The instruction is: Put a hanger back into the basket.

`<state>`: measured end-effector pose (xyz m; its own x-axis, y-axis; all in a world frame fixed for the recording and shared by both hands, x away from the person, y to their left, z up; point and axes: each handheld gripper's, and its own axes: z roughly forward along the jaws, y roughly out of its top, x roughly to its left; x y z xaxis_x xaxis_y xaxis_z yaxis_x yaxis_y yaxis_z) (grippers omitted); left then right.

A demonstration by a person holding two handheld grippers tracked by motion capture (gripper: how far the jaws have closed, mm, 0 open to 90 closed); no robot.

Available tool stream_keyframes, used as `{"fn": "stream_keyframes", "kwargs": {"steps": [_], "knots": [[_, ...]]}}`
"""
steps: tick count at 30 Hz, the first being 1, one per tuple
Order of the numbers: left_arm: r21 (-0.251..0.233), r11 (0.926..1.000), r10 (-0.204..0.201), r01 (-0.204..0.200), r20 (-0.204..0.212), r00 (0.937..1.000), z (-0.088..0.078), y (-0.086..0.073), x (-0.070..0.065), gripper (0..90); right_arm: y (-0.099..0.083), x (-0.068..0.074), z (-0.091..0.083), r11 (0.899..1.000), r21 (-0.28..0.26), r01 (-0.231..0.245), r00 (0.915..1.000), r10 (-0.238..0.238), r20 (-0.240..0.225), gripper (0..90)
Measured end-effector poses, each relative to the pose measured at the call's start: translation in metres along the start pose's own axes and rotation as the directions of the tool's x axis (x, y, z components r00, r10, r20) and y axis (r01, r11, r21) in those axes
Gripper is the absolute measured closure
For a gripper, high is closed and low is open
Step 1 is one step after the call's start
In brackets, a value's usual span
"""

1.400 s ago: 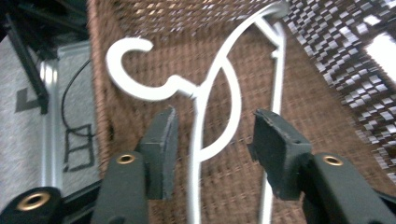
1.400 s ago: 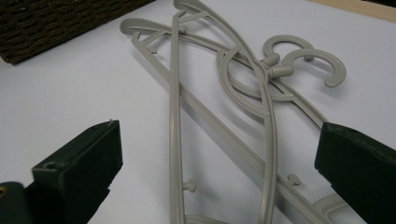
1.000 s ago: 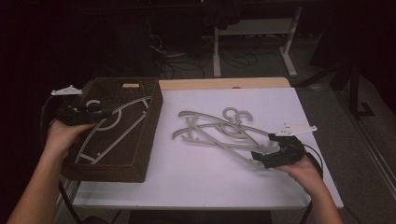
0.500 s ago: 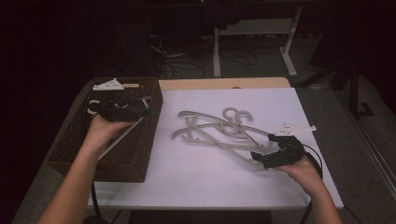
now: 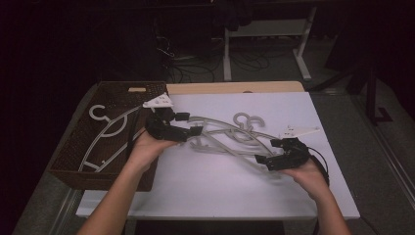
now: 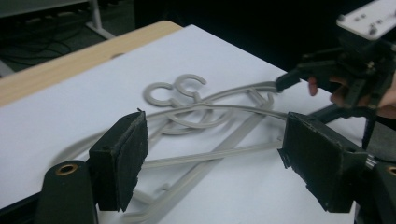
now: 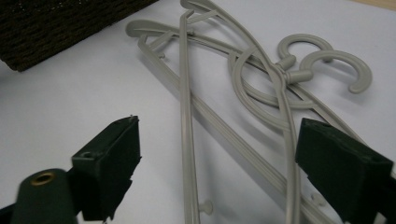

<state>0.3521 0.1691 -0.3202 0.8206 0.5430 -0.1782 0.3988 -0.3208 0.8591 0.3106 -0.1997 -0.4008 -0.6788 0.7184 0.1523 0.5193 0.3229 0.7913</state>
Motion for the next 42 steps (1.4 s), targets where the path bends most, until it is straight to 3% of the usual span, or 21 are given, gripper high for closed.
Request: {"fn": "stream_keyframes", "kwargs": {"steps": [5,10,19,23,27,35,39,42], "knots": [[0.036,0.9992,0.015,-0.016,0.013,0.9998,0.021,-0.019,-0.009,22.5,0.011,0.004,0.016,1.0,0.026,0.012,0.9996,-0.011,-0.027,20.9],[0.056,0.9984,0.01,-0.012,0.031,0.9995,0.028,-0.036,-0.009,20.8,0.024,0.007,0.037,0.998,0.051,0.028,0.9968,-0.024,-0.077,28.5],[0.033,0.9994,-0.016,0.015,0.027,0.9995,0.019,-0.038,0.003,17.6,0.048,0.014,0.095,0.992,0.109,0.059,0.9885,-0.042,-0.145,46.2],[0.015,0.9995,-0.027,0.027,0.025,0.9993,0.015,-0.037,0.006,17.6,0.056,0.016,0.123,0.984,0.161,0.074,0.9886,-0.052,-0.141,57.2],[0.017,0.9995,-0.028,0.028,0.024,0.9993,0.012,-0.037,0.008,17.6,0.061,0.014,0.143,0.977,0.201,0.073,0.9899,-0.046,-0.134,62.4],[0.013,0.9992,-0.038,0.038,0.015,0.9992,0.011,-0.038,0.011,17.6,0.064,0.016,0.163,0.962,0.251,0.104,0.9892,-0.074,-0.127,75.6],[0.017,0.9993,-0.034,0.034,0.015,0.9993,0.012,-0.038,0.01,17.7,0.063,0.015,0.164,0.964,0.248,0.102,0.9887,-0.07,-0.132,79.0],[0.018,0.9993,-0.033,0.033,0.014,0.9993,0.013,-0.038,0.01,17.6,0.063,0.015,0.16,0.964,0.237,0.123,0.9865,-0.093,-0.135,80.0]]}}
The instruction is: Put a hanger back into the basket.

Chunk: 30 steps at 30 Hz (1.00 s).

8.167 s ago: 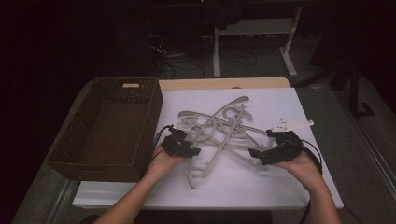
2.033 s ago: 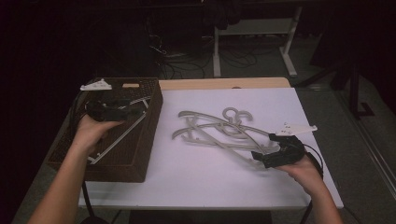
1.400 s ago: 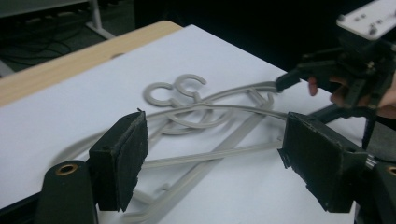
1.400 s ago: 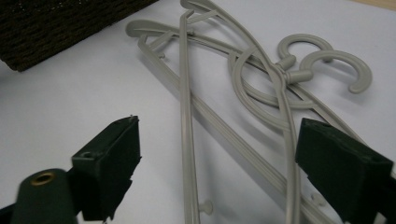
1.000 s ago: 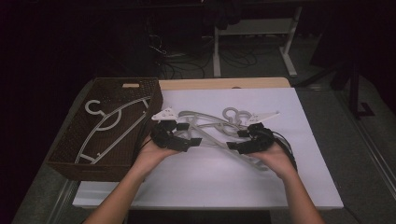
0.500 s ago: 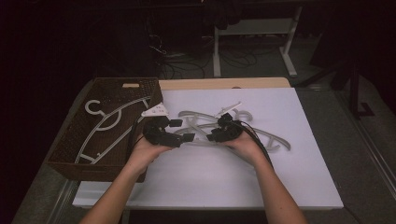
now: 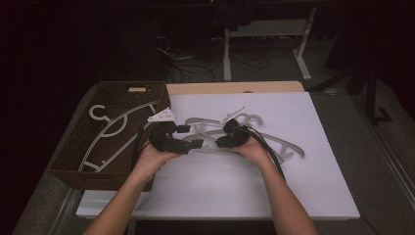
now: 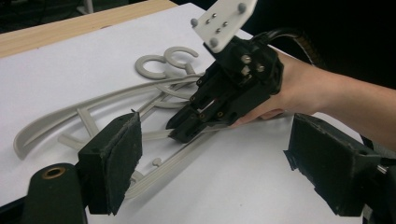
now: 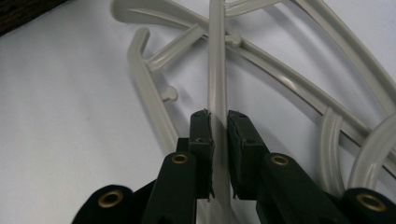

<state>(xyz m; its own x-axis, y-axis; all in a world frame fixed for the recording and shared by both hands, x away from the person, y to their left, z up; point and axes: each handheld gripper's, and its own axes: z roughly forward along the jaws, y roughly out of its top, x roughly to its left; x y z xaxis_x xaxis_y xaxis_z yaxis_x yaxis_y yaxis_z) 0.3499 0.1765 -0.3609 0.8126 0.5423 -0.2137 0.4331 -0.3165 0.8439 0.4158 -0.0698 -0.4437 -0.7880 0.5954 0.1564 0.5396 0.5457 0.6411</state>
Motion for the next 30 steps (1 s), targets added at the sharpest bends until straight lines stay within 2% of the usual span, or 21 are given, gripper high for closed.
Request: {"fn": "stream_keyframes", "kwargs": {"steps": [4,8,13,15,19,24,27,30], "knots": [[-0.002,1.0,0.002,-0.002,-0.003,1.0,-0.001,0.0,0.001,17.7,0.0,0.005,-0.007,1.0,-0.006,0.027,0.9996,-0.027,0.001,80.0],[-0.008,1.0,0.001,-0.001,-0.004,1.0,-0.003,0.001,0.001,17.6,-0.001,0.016,-0.018,0.997,-0.031,0.065,0.9979,-0.065,0.004,80.1],[-0.011,0.9999,-0.003,0.003,-0.009,1.0,-0.004,0.002,0.002,17.7,-0.009,0.033,-0.032,0.993,-0.048,0.11,0.9934,-0.112,-0.028,80.0],[-0.009,1.0,-0.003,0.003,-0.007,1.0,-0.003,0.002,0.002,17.7,-0.014,0.04,-0.035,0.988,-0.053,0.146,0.9882,-0.148,-0.038,80.0],[-0.002,1.0,0.001,-0.001,-0.007,1.0,-0.002,0.002,0.001,17.6,-0.024,0.054,-0.041,0.98,-0.067,0.185,0.978,-0.19,-0.086,80.0],[0.006,1.0,-0.004,0.004,-0.008,1.0,-0.001,0.001,0.001,17.7,-0.038,0.071,-0.041,0.968,-0.05,0.247,0.9559,-0.252,-0.151,79.9],[0.014,0.9999,-0.001,0.001,-0.007,1.0,0.001,0.0,0.001,17.7,-0.045,0.076,-0.037,0.963,-0.024,0.268,0.9467,-0.268,-0.179,79.7],[0.021,0.9998,0.001,-0.001,-0.009,1.0,0.003,-0.002,0.001,17.7,-0.051,0.077,-0.033,0.965,-0.007,0.264,0.9446,-0.26,-0.2,79.0]]}}
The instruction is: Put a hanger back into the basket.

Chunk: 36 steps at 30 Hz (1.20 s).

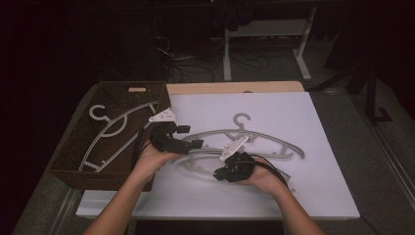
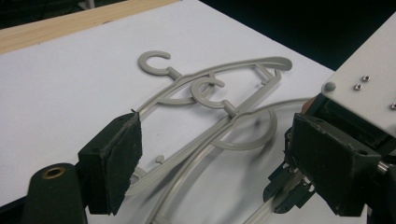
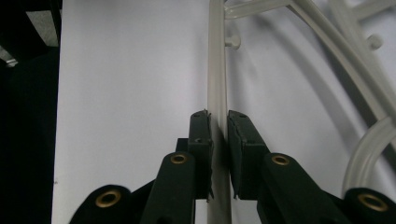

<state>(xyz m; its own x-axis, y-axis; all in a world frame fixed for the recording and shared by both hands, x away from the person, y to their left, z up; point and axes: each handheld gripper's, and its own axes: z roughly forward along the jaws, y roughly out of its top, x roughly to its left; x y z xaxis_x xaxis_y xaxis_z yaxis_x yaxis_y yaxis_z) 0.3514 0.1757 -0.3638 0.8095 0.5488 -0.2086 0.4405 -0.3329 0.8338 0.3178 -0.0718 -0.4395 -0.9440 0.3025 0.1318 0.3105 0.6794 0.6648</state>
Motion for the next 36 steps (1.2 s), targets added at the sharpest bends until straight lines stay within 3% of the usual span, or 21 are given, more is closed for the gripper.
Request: {"fn": "stream_keyframes", "kwargs": {"steps": [2,5,7,10,14,18,24,29,32,34,36], "knots": [[0.008,1.0,0.001,-0.001,-0.002,1.0,0.001,-0.001,0.0,17.6,-0.003,-0.001,0.003,1.0,0.009,-0.012,0.9999,0.012,-0.007,78.5],[0.017,0.9998,0.004,-0.004,-0.004,1.0,0.003,-0.003,0.0,17.7,-0.005,-0.001,0.003,1.0,0.006,-0.031,0.9995,0.031,-0.005,67.9],[0.023,0.9997,0.004,-0.004,-0.003,1.0,0.004,-0.003,-0.001,17.7,-0.007,0.0,-0.001,0.999,-0.008,-0.047,0.9989,0.047,-0.002,66.5],[0.03,0.9995,0.007,-0.007,-0.002,1.0,0.006,-0.004,-0.001,17.7,-0.012,0.0,-0.016,0.994,-0.045,-0.098,0.995,0.099,0.016,69.6],[0.039,0.9992,0.011,-0.011,0.0,0.9999,0.008,-0.005,-0.002,17.7,-0.024,-0.003,-0.042,0.986,-0.064,-0.154,0.9837,0.159,0.084,78.0],[0.046,0.9988,0.015,-0.015,0.0,0.9999,0.009,-0.006,-0.003,17.7,-0.043,-0.004,-0.065,0.974,-0.064,-0.217,0.9626,0.224,0.153,84.6],[0.056,0.9983,0.016,-0.016,-0.006,0.9999,0.012,-0.008,-0.003,17.7,-0.076,-0.004,-0.088,0.953,-0.049,-0.298,0.9218,0.301,0.245,89.0],[0.08,0.9966,0.023,-0.022,-0.012,0.9997,0.018,-0.011,-0.002,18.1,-0.099,-0.006,-0.093,0.934,-0.018,-0.357,0.8849,0.344,0.314,89.0],[0.095,0.9952,0.028,-0.027,-0.019,0.9994,0.021,-0.013,-0.002,18.1,-0.104,-0.012,-0.092,0.925,-0.002,-0.379,0.8679,0.356,0.346,89.1],[0.108,0.9937,0.032,-0.029,-0.022,0.9993,0.024,-0.014,-0.001,18.4,-0.106,-0.016,-0.09,0.923,0.02,-0.384,0.8567,0.349,0.38,89.1],[0.115,0.9928,0.036,-0.033,-0.027,0.999,0.026,-0.016,0.0,18.7,-0.107,-0.02,-0.09,0.922,0.012,-0.388,0.8545,0.355,0.379,89.2]]}}
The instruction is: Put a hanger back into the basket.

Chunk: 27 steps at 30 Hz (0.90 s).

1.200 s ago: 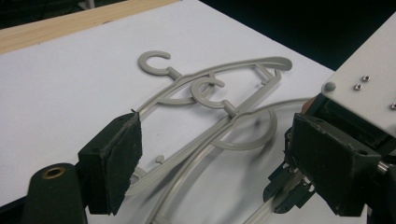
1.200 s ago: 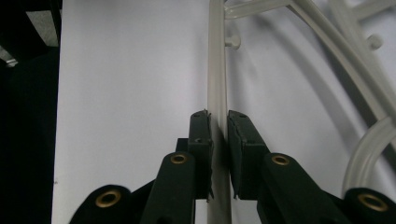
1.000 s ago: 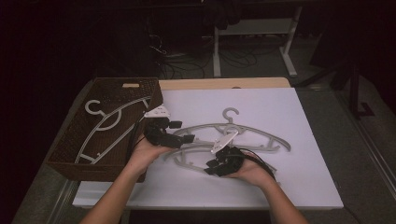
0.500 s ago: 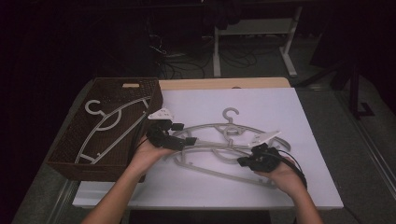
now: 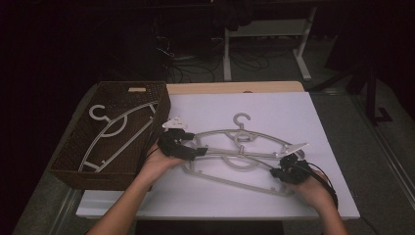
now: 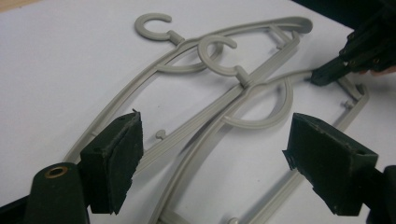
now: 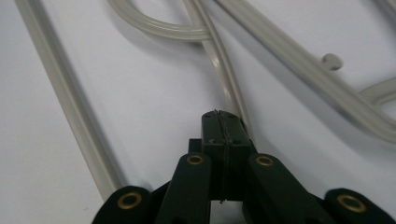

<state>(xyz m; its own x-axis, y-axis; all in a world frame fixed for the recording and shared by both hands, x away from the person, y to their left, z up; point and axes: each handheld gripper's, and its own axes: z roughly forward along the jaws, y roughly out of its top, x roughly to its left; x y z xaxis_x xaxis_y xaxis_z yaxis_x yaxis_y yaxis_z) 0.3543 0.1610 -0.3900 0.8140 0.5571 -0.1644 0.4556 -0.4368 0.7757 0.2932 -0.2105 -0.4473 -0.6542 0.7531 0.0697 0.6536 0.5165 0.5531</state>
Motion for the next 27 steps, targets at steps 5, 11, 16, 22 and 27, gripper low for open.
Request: {"fn": "stream_keyframes", "kwargs": {"steps": [5,11,16,22,27], "knots": [[0.022,0.9996,0.016,-0.016,-0.009,0.9998,0.006,-0.002,0.001,21.7,0.007,-0.009,0.004,1.0,-0.008,0.001,0.9989,0.0,0.047,89.2],[0.093,0.993,0.073,-0.072,-0.003,0.9973,0.032,-0.005,-0.002,26.2,0.012,-0.016,0.008,1.0,-0.018,-0.009,0.9988,0.01,0.049,89.2],[0.171,0.9778,0.125,-0.122,-0.006,0.9922,0.06,-0.008,-0.003,32.6,0.011,-0.019,0.008,1.0,-0.028,-0.011,0.9989,0.012,0.044,89.2],[0.222,0.956,0.196,-0.192,0.006,0.9807,0.076,-0.006,-0.01,41.6,0.011,-0.023,0.009,0.999,-0.044,-0.022,0.9987,0.024,0.046,89.2],[0.261,0.934,0.25,-0.244,0.013,0.9683,0.085,-0.005,-0.015,50.2,0.012,-0.023,0.01,0.999,-0.046,-0.023,0.9985,0.025,0.048,89.2]]}}
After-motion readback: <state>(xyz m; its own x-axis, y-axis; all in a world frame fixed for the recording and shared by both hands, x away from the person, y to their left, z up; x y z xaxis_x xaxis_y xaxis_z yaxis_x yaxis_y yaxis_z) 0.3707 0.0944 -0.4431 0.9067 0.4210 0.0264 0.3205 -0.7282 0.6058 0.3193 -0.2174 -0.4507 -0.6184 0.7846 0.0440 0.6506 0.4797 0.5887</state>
